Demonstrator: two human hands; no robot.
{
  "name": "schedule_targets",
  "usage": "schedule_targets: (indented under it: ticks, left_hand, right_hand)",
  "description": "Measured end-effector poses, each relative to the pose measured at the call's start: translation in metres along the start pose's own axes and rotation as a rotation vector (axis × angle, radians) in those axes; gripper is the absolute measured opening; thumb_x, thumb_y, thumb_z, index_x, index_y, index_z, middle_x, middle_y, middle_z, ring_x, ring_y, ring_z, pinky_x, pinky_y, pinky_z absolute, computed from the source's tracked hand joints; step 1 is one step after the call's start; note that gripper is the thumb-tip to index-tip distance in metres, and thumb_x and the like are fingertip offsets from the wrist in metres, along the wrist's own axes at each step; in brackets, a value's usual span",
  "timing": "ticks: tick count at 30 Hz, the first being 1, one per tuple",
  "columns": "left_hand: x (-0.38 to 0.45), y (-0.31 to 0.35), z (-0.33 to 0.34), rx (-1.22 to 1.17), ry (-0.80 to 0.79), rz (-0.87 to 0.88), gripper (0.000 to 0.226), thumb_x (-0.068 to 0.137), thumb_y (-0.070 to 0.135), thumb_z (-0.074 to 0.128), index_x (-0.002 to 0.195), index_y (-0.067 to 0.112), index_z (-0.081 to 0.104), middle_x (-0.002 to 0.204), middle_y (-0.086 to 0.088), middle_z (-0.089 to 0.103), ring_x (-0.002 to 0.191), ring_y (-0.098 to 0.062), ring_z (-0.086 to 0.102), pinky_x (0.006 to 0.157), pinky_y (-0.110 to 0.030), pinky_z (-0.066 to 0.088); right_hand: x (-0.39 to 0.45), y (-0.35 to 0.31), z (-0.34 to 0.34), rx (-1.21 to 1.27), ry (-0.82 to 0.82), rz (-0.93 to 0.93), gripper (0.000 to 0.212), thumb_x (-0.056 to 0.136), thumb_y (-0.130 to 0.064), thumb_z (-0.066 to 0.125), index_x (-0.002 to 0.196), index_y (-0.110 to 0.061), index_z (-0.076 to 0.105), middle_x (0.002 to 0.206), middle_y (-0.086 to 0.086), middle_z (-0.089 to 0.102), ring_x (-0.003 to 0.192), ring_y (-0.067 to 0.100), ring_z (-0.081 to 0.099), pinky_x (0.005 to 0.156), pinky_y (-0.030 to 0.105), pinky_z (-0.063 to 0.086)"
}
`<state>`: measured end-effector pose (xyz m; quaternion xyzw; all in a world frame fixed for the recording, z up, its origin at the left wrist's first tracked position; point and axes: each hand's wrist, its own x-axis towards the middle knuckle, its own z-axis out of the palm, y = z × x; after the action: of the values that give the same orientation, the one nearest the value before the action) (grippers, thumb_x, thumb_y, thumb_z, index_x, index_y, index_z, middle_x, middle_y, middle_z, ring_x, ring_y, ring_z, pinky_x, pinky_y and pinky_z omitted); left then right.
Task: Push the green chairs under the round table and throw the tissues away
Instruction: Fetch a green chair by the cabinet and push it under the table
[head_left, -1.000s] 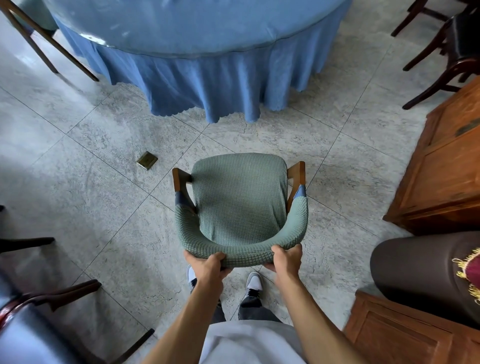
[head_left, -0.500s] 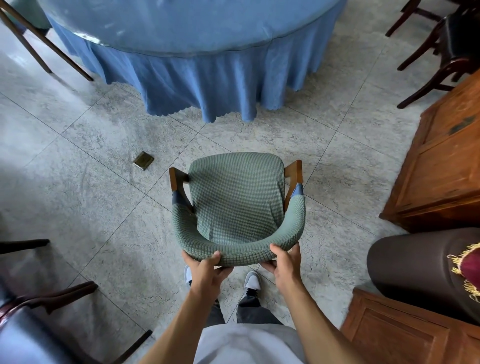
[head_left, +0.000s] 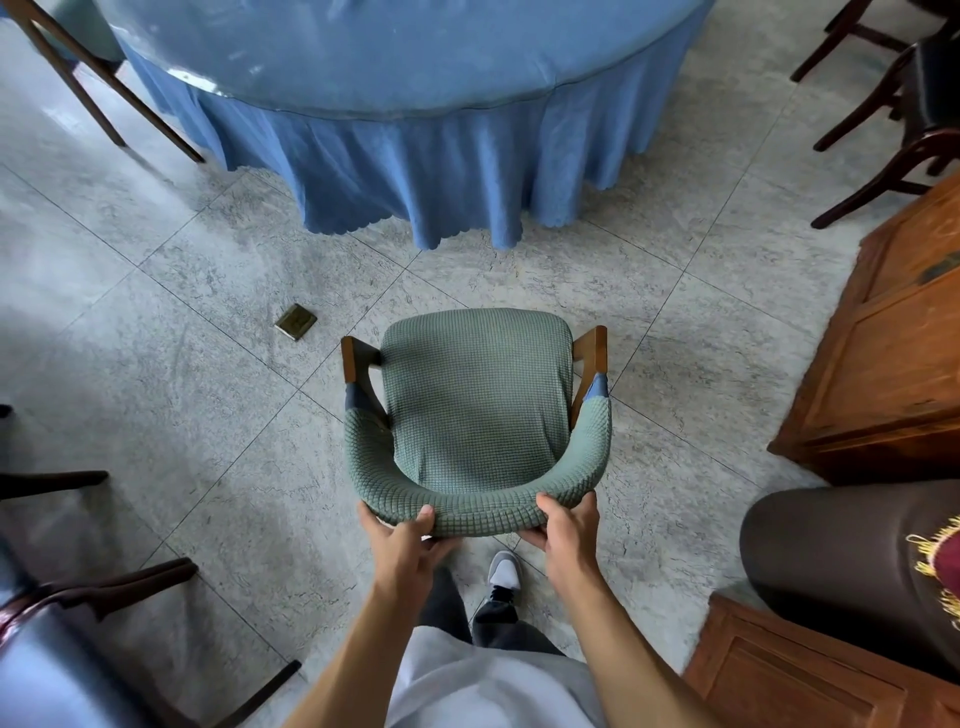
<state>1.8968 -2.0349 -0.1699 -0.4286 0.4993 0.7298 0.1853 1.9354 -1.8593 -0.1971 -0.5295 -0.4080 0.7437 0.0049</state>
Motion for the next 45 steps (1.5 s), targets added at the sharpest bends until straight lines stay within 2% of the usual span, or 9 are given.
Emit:
schedule_targets:
  ticks: [3,8,15,18,24,27,31,37,45]
  left_hand:
    - [0.005,0.007,0.008,-0.006,0.001,0.037,0.053,0.089,-0.016,0.049,0.119,0.026,0.04,0.124,-0.02,0.05,0.107,-0.045,0.061,0.075,-0.067,0.055]
    - [0.016,0.022,0.017,-0.008,-0.013,0.054,0.056,0.087,-0.017,0.051,0.123,0.024,0.04,0.118,-0.021,0.052,0.1,-0.043,0.061,0.079,-0.076,0.049]
    - [0.03,0.04,0.035,0.035,-0.062,0.108,0.052,0.088,-0.013,0.056,0.123,0.022,0.038,0.118,-0.021,0.05,0.106,-0.05,0.061,0.077,-0.066,0.056]
    - [0.038,0.056,0.046,0.021,-0.074,0.094,0.052,0.08,-0.001,0.063,0.117,0.028,0.041,0.123,-0.024,0.05,0.113,-0.054,0.059,0.081,-0.07,0.053]
    - [0.063,0.085,0.07,0.024,-0.049,0.071,0.053,0.092,-0.012,0.052,0.129,0.022,0.036,0.12,-0.021,0.053,0.103,-0.048,0.063,0.081,-0.071,0.052]
    - [0.073,0.097,0.081,0.023,-0.045,0.063,0.054,0.092,-0.012,0.052,0.13,0.022,0.036,0.121,-0.021,0.051,0.106,-0.048,0.063,0.081,-0.067,0.055]
    - [0.089,0.11,0.094,0.017,-0.063,0.061,0.053,0.092,-0.013,0.051,0.128,0.023,0.036,0.119,-0.021,0.05,0.103,-0.045,0.064,0.079,-0.063,0.057]
    - [0.113,0.131,0.113,0.017,-0.077,0.06,0.054,0.092,-0.012,0.051,0.13,0.025,0.037,0.122,-0.021,0.051,0.107,-0.049,0.063,0.077,-0.06,0.058]
    - [0.145,0.168,0.138,0.028,-0.095,0.044,0.059,0.094,-0.01,0.054,0.135,0.027,0.033,0.118,-0.018,0.053,0.102,-0.046,0.066,0.08,-0.06,0.058]
  right_hand:
    - [0.007,-0.008,0.007,0.017,-0.038,0.008,0.053,0.094,0.003,0.06,0.14,-0.014,0.04,0.135,0.016,0.054,0.112,0.037,0.062,0.065,0.046,0.062]
    - [0.017,-0.018,0.022,0.03,-0.048,0.006,0.058,0.094,0.003,0.061,0.144,-0.013,0.038,0.135,0.015,0.055,0.11,0.035,0.063,0.061,0.043,0.062]
    - [0.042,-0.037,0.045,0.021,-0.048,0.005,0.063,0.093,0.003,0.061,0.148,-0.016,0.036,0.137,0.015,0.056,0.112,0.036,0.063,0.062,0.044,0.062]
    - [0.054,-0.045,0.06,0.019,-0.044,0.002,0.062,0.094,0.003,0.062,0.148,-0.015,0.036,0.137,0.017,0.056,0.11,0.035,0.064,0.061,0.043,0.062]
    - [0.079,-0.057,0.088,0.015,-0.022,0.006,0.063,0.092,0.001,0.064,0.147,-0.017,0.037,0.137,0.019,0.056,0.112,0.042,0.064,0.066,0.049,0.062]
    - [0.088,-0.067,0.1,0.014,-0.03,-0.007,0.058,0.092,0.001,0.064,0.142,-0.018,0.042,0.134,0.018,0.058,0.112,0.04,0.065,0.072,0.055,0.062]
    - [0.097,-0.083,0.114,0.011,-0.043,-0.001,0.058,0.094,0.0,0.063,0.144,-0.016,0.04,0.132,0.014,0.058,0.109,0.037,0.065,0.067,0.048,0.062]
    - [0.115,-0.101,0.14,-0.012,-0.041,-0.019,0.052,0.095,-0.002,0.062,0.141,-0.019,0.043,0.131,0.013,0.059,0.11,0.036,0.065,0.069,0.048,0.062]
    - [0.135,-0.124,0.179,0.001,-0.031,-0.017,0.045,0.096,-0.003,0.061,0.137,-0.015,0.045,0.13,0.015,0.06,0.107,0.036,0.066,0.069,0.047,0.062]
